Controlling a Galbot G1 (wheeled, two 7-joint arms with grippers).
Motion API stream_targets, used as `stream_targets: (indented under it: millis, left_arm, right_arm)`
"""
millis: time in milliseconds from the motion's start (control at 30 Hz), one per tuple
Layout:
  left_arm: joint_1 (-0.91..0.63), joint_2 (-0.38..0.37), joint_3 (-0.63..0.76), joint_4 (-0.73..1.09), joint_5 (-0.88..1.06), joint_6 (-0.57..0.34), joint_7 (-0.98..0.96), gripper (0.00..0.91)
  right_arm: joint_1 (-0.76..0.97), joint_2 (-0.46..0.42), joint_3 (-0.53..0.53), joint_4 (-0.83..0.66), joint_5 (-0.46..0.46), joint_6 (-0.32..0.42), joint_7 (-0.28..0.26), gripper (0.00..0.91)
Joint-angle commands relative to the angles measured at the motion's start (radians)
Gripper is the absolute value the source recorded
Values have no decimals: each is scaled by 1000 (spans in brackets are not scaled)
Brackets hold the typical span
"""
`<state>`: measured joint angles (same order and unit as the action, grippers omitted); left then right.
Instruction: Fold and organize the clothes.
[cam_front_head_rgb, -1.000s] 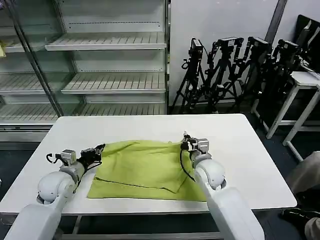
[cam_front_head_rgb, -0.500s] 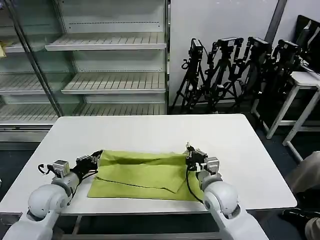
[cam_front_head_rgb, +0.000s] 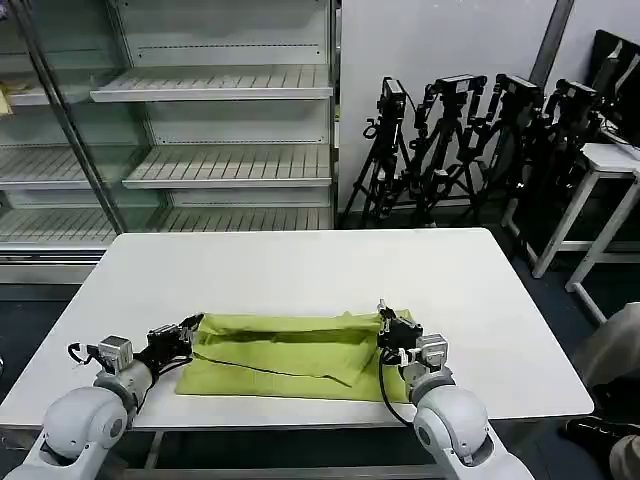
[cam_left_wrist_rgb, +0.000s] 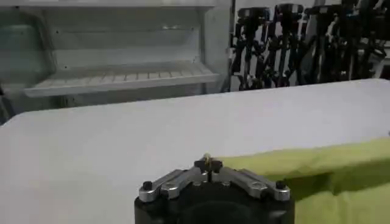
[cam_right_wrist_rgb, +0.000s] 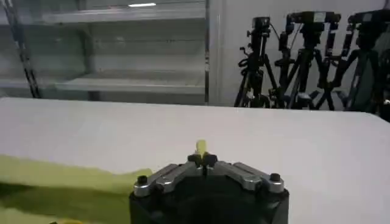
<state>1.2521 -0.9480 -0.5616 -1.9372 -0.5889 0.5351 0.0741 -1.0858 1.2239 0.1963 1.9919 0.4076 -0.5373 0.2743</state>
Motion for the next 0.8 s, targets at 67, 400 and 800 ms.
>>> stream_targets:
  millis: [67,400,800]
  left_arm:
    - [35,7,-2,2,40,17,16,10]
    - [24,16,7,29,66,17,33,353]
    - [54,-15,-14,-100,-21,14,-163,907]
  right_arm:
    - [-20,-7,5,-13,-11,-2,-3,0]
    - [-38,-24,-5,-27,-38,-15,-12,383]
    - [-76,-37,30,51,-50,-1,-62,907]
